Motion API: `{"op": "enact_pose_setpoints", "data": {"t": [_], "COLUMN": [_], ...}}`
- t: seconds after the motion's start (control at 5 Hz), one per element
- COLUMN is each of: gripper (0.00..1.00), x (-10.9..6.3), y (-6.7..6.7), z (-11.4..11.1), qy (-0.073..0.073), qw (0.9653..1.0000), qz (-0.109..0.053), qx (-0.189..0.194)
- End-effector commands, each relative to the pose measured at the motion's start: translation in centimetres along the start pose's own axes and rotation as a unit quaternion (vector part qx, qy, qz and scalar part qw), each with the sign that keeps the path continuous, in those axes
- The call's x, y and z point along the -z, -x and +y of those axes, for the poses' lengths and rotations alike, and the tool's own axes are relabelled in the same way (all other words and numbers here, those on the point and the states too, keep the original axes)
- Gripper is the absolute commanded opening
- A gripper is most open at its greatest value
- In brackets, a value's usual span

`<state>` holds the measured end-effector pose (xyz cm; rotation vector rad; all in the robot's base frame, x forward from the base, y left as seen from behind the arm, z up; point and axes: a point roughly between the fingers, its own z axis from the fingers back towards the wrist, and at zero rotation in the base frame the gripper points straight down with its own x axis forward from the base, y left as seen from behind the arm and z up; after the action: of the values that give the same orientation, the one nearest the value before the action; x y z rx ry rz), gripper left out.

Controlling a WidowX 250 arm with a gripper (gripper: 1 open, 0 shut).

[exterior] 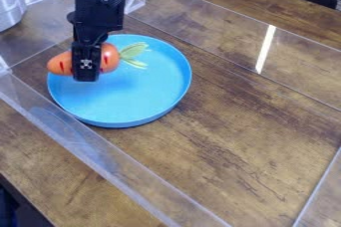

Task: Remove the carrot from inside the blue tray and put it on the table

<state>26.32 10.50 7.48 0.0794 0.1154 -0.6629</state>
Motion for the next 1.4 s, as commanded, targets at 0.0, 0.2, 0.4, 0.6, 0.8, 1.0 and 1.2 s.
{"op": "enact_pose_setpoints", "data": {"t": [0.0,0.2,0.4,0.6,0.8,1.0,1.2], "gripper": [0.00,0.00,0.00,0.00,0.00,0.00,0.00], "x": [-3.2,-3.7,-4.0,-4.3,-4.5,-5.0,-5.7], "y": [-0.7,-0.8,-0.8,-0.9,-1.0,-2.0,-5.0], "z": [0.7,0.6,0.6,0.5,0.5,-0.2,-1.6], "qy": [-0.045,-0.048,-0.049,-0.051,-0.053,-0.057,-0.061], "qw": [0.9986,0.9985,0.9984,0.9983,0.9982,0.9979,0.9969], "qz": [-0.027,-0.027,-0.027,-0.027,-0.027,-0.029,-0.035], "qx": [0.002,0.003,0.003,0.005,0.007,0.013,0.034]}}
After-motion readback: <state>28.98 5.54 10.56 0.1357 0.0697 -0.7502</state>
